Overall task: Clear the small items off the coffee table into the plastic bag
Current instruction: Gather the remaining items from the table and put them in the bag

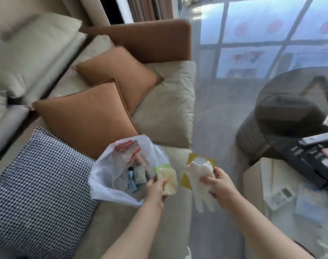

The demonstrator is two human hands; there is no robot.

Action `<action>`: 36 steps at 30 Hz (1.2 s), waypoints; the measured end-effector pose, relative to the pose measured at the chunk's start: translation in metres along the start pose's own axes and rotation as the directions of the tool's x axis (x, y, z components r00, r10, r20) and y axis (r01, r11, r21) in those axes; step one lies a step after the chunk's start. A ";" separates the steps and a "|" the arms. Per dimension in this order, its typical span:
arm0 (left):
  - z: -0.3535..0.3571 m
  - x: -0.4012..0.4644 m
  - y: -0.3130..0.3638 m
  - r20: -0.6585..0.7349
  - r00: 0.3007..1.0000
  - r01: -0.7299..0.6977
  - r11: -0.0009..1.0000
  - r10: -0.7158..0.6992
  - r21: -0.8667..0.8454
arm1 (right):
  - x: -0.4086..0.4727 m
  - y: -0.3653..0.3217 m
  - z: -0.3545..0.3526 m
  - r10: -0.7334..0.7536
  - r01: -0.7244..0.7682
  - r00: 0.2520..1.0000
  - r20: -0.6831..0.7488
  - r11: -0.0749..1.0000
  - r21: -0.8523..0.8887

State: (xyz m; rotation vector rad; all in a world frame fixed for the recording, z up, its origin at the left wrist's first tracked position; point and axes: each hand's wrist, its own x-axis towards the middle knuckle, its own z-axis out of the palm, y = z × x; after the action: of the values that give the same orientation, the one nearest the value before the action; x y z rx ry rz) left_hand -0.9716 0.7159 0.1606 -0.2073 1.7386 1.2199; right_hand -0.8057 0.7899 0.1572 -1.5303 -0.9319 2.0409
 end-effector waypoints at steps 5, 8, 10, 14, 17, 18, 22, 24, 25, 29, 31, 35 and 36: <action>-0.063 0.039 0.039 -0.123 0.992 -0.008 0.999 0.002 -0.043 | 0.027 0.012 0.091 0.028 -0.024 0.999 0.027 0.994 -0.109; -0.090 0.070 0.056 -0.196 0.981 -0.015 1.000 0.012 -0.013 | 0.051 0.024 0.136 0.044 -0.044 0.999 -0.004 0.976 -0.215; -0.101 0.090 0.063 -0.228 0.974 -0.006 1.000 0.007 0.005 | 0.066 0.030 0.161 0.022 -0.028 0.999 -0.025 0.956 -0.292; -0.117 0.129 0.066 -0.303 0.953 0.007 0.996 0.020 0.088 | 0.097 0.042 0.207 -0.039 0.030 0.999 -0.012 0.897 -0.441; -0.128 0.145 0.063 -0.277 0.960 0.010 0.989 0.032 0.150 | 0.111 0.047 0.233 -0.043 0.066 0.997 0.063 0.891 -0.449; -0.131 0.150 0.062 -0.266 0.964 0.020 0.986 0.024 0.163 | 0.115 0.049 0.239 -0.031 0.066 0.996 0.078 0.866 -0.496; -0.142 0.157 0.059 -0.249 0.968 0.060 0.988 -0.023 0.140 | 0.116 0.055 0.239 -0.011 0.035 0.999 0.040 0.754 -0.656; -0.139 0.153 0.058 -0.199 0.979 0.061 0.991 -0.037 0.117 | 0.112 0.054 0.229 0.000 0.010 1.000 0.015 0.757 -0.654; -0.137 0.150 0.058 -0.169 0.985 0.058 0.991 -0.038 0.118 | 0.109 0.053 0.224 0.009 -0.002 1.000 0.007 0.761 -0.649; -0.121 0.123 0.059 -0.067 0.997 -0.013 0.958 0.033 0.286 | 0.092 0.044 0.198 -0.030 -0.004 0.999 -0.036 0.717 -0.697; -0.112 0.110 0.055 0.031 0.996 -0.088 0.897 0.083 0.432 | 0.083 0.041 0.182 -0.075 0.014 0.996 -0.047 0.656 -0.755; -0.087 0.086 0.043 0.215 0.966 -0.254 0.698 0.146 0.670 | 0.062 0.040 0.142 -0.152 0.025 0.987 -0.055 0.481 -0.876; -0.080 0.081 0.039 0.254 0.955 -0.291 0.643 0.153 0.708 | 0.057 0.041 0.131 -0.164 0.015 0.984 -0.065 0.443 -0.896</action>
State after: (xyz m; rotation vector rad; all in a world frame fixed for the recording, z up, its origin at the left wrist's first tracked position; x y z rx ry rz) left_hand -1.0853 0.7001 0.1248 0.6105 1.9980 0.5641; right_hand -0.9449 0.7665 0.1117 -1.9817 -2.2158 1.2807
